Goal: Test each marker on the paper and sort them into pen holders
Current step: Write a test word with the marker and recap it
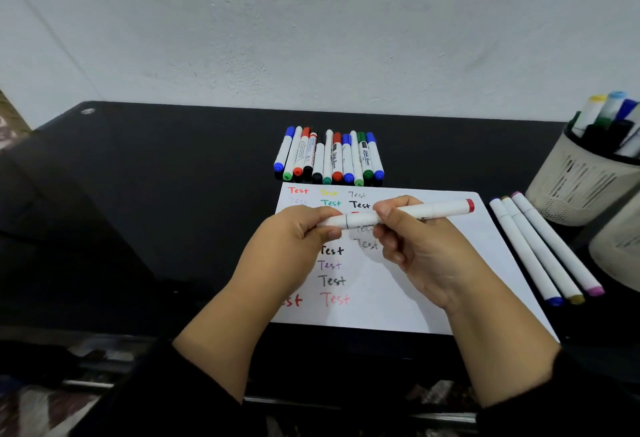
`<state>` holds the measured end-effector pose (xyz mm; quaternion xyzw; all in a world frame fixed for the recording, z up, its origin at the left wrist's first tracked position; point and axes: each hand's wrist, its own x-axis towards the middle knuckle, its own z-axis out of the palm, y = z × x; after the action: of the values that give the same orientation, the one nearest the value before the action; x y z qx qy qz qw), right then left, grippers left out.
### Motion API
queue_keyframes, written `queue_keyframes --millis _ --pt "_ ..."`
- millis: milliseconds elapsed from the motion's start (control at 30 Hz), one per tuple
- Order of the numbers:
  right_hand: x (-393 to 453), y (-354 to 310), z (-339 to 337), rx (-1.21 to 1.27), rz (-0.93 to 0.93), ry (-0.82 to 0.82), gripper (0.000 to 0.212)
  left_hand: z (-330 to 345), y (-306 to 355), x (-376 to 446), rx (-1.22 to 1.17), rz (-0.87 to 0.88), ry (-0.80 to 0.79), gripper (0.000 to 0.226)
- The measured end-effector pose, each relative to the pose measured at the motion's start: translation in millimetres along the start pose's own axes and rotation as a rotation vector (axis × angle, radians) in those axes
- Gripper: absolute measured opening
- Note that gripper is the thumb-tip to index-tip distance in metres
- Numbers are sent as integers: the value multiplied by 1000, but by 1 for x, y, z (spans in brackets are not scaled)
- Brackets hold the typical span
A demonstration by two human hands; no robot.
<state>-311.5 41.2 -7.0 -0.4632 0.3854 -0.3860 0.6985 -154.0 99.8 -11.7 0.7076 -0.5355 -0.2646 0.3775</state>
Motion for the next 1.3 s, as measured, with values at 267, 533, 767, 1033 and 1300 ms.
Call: queue_keyframes --millis 267,533,767,1033,1300 --pt "-9 -17 -36 -382 -92 145 4 -8 -7 6 198 113 112 30" --pt "-30 -24 -52 -1237 -304 81 14 8 12 8 338 172 71 39" --pt "-41 -28 -83 -1253 -196 479 14 44 24 8 404 133 -202 64" --pt "-44 -15 -109 -1428 -106 672 18 71 21 11 586 134 -381 70" --pt "-46 -10 -109 -1473 -140 634 31 78 19 13 660 151 -367 69"
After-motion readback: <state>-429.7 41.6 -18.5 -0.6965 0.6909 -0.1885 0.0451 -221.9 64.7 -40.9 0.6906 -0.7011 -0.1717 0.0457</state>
